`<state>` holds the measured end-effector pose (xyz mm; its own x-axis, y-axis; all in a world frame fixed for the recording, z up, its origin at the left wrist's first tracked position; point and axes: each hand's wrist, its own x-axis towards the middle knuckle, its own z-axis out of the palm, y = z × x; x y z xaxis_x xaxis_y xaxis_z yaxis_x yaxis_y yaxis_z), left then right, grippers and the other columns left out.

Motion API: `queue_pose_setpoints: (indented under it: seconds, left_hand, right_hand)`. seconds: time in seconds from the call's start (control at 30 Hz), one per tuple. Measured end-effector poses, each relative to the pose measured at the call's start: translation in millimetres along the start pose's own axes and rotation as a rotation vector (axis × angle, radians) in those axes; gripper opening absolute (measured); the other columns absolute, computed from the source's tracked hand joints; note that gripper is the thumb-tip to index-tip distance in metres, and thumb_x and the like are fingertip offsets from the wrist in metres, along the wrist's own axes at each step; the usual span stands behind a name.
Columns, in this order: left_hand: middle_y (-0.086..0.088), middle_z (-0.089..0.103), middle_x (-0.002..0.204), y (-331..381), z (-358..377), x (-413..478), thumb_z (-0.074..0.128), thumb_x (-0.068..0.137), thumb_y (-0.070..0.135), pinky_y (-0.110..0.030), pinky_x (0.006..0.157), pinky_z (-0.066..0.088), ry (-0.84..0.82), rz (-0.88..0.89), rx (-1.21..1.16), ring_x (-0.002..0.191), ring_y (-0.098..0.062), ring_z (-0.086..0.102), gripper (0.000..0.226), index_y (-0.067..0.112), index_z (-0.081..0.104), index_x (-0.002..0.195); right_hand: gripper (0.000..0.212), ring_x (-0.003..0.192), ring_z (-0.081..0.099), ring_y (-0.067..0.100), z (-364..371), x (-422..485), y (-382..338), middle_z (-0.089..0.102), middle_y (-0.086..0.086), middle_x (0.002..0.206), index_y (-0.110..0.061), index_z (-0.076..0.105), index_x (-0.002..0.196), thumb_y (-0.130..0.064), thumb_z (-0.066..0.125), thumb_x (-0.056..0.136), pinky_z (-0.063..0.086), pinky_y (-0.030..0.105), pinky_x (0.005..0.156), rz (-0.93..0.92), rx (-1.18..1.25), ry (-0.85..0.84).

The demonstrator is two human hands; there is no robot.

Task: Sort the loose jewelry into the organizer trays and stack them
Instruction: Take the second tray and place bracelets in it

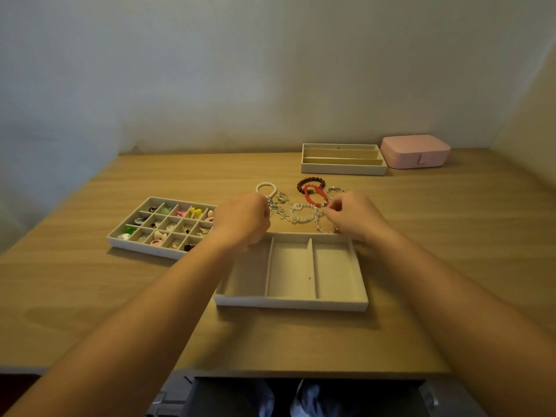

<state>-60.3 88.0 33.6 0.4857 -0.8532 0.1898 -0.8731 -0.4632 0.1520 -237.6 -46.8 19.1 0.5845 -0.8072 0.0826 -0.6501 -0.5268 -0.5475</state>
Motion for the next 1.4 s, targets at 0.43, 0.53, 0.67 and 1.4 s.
queue_pose_setpoints:
  seconds: [0.43,0.53,0.67,1.4]
  left_hand:
    - [0.014,0.065,0.083,-1,29,55,0.069,0.093,0.019,-0.012,0.059,0.038,-0.105,-0.003,-0.689,0.076,0.0,0.059,0.009,0.028,0.072,0.093]
    - [0.01,0.07,0.085,-7,28,54,0.069,0.092,0.017,-0.01,0.059,0.042,-0.046,-0.017,-0.85,0.075,0.001,0.062,0.014,0.03,0.07,0.088]
    - [0.006,0.072,0.085,-14,25,49,0.069,0.092,0.015,-0.014,0.064,0.046,-0.007,0.022,-0.944,0.069,0.004,0.062,0.017,0.031,0.071,0.087]
    - [-0.014,0.069,0.099,-12,17,25,0.057,0.095,-0.002,-0.037,0.084,0.061,-0.311,-0.1,-1.513,0.089,-0.027,0.072,0.018,0.009,0.067,0.106]
  right_hand:
    - [0.023,0.087,0.057,0.005,27,44,-12,0.06,-0.015,0.092,-0.029,0.074,0.101,-0.043,0.079,0.083,0.057,0.03,0.078,-0.201,-0.104,-0.189]
    - [0.014,0.09,0.058,0.006,29,48,-13,0.062,-0.014,0.093,-0.031,0.075,0.093,-0.042,0.077,0.085,0.058,0.032,0.08,-0.214,-0.141,-0.212]
    - [0.008,0.092,0.059,0.007,25,46,-13,0.064,-0.013,0.094,-0.031,0.072,0.089,-0.039,0.073,0.09,0.056,0.032,0.079,-0.218,-0.145,-0.205]
    - [0.02,0.076,0.071,0.017,16,28,-30,0.074,0.009,0.093,-0.003,0.065,0.114,-0.015,0.06,0.099,0.06,0.03,0.065,0.1,1.098,-0.267]
